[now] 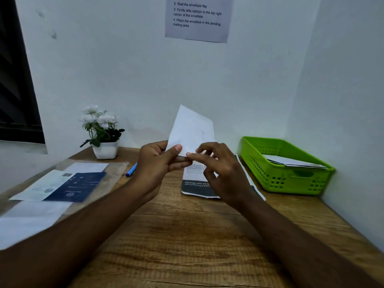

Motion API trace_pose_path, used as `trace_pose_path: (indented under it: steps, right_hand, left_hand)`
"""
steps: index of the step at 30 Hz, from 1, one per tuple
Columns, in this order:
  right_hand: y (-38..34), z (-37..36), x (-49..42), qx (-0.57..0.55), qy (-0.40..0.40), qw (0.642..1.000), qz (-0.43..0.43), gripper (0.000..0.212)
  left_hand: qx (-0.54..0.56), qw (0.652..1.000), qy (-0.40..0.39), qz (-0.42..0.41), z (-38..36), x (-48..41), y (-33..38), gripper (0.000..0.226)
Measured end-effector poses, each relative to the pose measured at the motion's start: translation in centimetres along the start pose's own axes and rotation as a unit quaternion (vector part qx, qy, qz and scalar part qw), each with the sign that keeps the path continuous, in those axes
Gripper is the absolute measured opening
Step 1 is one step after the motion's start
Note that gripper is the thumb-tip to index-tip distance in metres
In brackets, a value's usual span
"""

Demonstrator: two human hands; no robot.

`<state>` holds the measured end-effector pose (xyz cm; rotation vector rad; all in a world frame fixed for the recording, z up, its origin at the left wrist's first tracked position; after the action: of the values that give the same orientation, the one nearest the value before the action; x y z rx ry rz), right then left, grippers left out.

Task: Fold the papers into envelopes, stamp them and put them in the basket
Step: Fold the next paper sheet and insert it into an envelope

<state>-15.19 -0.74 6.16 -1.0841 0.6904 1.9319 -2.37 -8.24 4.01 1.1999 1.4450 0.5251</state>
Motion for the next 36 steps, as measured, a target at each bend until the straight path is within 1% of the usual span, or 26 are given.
trace_pose_path:
  steps: [4, 6, 8, 10, 12, 13, 14, 16, 17, 19, 20, 22, 24, 26, 28, 29, 32, 34, 36]
  right_hand:
    - [1.1, 0.6, 0.0, -0.004, -0.005, 1.000, -0.013, 0.059]
    - [2.7, 1.6, 0.1, -0.024, 0.032, 0.998, -0.053, 0.057]
    - [4.8, 3.2, 0.3, -0.058, 0.095, 0.986, -0.123, 0.052]
    - [7.2, 4.3, 1.0, -0.083, 0.145, 0.965, -0.202, 0.044]
    - [9.3, 4.8, 1.7, -0.112, 0.167, 0.938, -0.281, 0.033]
    - [10.7, 4.7, 2.3, -0.144, 0.167, 0.916, -0.334, 0.029]
    - [12.1, 4.3, 2.8, -0.191, 0.155, 0.885, -0.395, 0.029]
    - [14.2, 3.1, 3.8, -0.273, 0.097, 0.817, -0.498, 0.033]
    - [14.8, 2.7, 4.1, -0.282, 0.056, 0.804, -0.521, 0.036]
    - [15.3, 2.2, 4.7, -0.262, -0.020, 0.802, -0.537, 0.046]
    - [15.4, 2.1, 4.9, -0.256, -0.045, 0.800, -0.541, 0.051]
    - [15.4, 2.0, 5.3, -0.276, -0.066, 0.785, -0.551, 0.053]
    - [15.0, 1.8, 5.3, -0.322, -0.081, 0.765, -0.551, 0.049]
    - [14.8, 1.8, 5.3, -0.346, -0.099, 0.753, -0.550, 0.045]
    - [14.4, 1.7, 5.4, -0.355, -0.146, 0.742, -0.549, 0.044]
    - [14.1, 1.6, 5.5, -0.361, -0.181, 0.733, -0.548, 0.046]
    - [13.1, 1.1, 6.5, -0.359, -0.298, 0.705, -0.534, 0.048]
    - [12.5, 0.9, 7.3, -0.327, -0.372, 0.696, -0.520, 0.044]
    - [12.0, 0.5, 8.1, -0.292, -0.431, 0.686, -0.507, 0.044]
  left_hand:
    - [0.021, 0.999, -0.012, 0.021, 0.8, -0.8, 0.1, 0.012]
    - [0.022, 0.999, -0.037, 0.032, 1.4, -1.3, 0.4, 0.013]
    - [0.008, 0.996, -0.075, 0.040, 1.9, -1.7, 0.6, 0.016]
    - [-0.002, 0.992, -0.114, 0.053, 2.4, -2.0, 0.3, 0.021]
    - [-0.016, 0.983, -0.167, 0.071, 2.6, -2.0, -0.2, 0.039]
    - [-0.024, 0.977, -0.196, 0.081, 2.6, -1.9, -0.6, 0.050]
    - [-0.033, 0.970, -0.223, 0.093, 2.7, -1.7, -0.9, 0.058]
    - [-0.053, 0.957, -0.261, 0.117, 3.0, -1.6, -1.5, 0.065]
    - [-0.062, 0.953, -0.269, 0.127, 3.2, -1.7, -1.7, 0.065]
    - [-0.074, 0.949, -0.269, 0.145, 4.0, -1.8, -2.0, 0.069]
    - [-0.081, 0.948, -0.268, 0.154, 4.4, -1.9, -2.2, 0.072]
    - [-0.104, 0.941, -0.274, 0.170, 5.0, -1.8, -2.6, 0.076]
    - [-0.126, 0.934, -0.282, 0.180, 5.4, -1.7, -3.0, 0.078]
    - [-0.143, 0.932, -0.272, 0.191, 5.9, -1.8, -3.3, 0.073]
    - [-0.169, 0.926, -0.268, 0.205, 6.4, -1.8, -3.5, 0.060]
    - [-0.186, 0.919, -0.270, 0.219, 6.5, -1.7, -3.7, 0.055]
    - [-0.226, 0.882, -0.310, 0.273, 6.7, -0.8, -4.5, 0.058]
    - [-0.261, 0.854, -0.343, 0.291, 6.7, -0.2, -4.7, 0.052]
    - [-0.293, 0.833, -0.368, 0.293, 6.6, 0.0, -4.8, 0.045]
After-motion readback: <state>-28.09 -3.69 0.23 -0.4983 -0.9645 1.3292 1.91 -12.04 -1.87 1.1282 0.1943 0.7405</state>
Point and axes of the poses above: each hand's wrist, its own x-axis away from the middle knuckle, its own z-axis out of the back of the hand, y = z × x, the point moved 8 cm from there along -x, towards the middle knuckle, and after that the axes turned 5 degrees about -z, right-handed, at the moved point
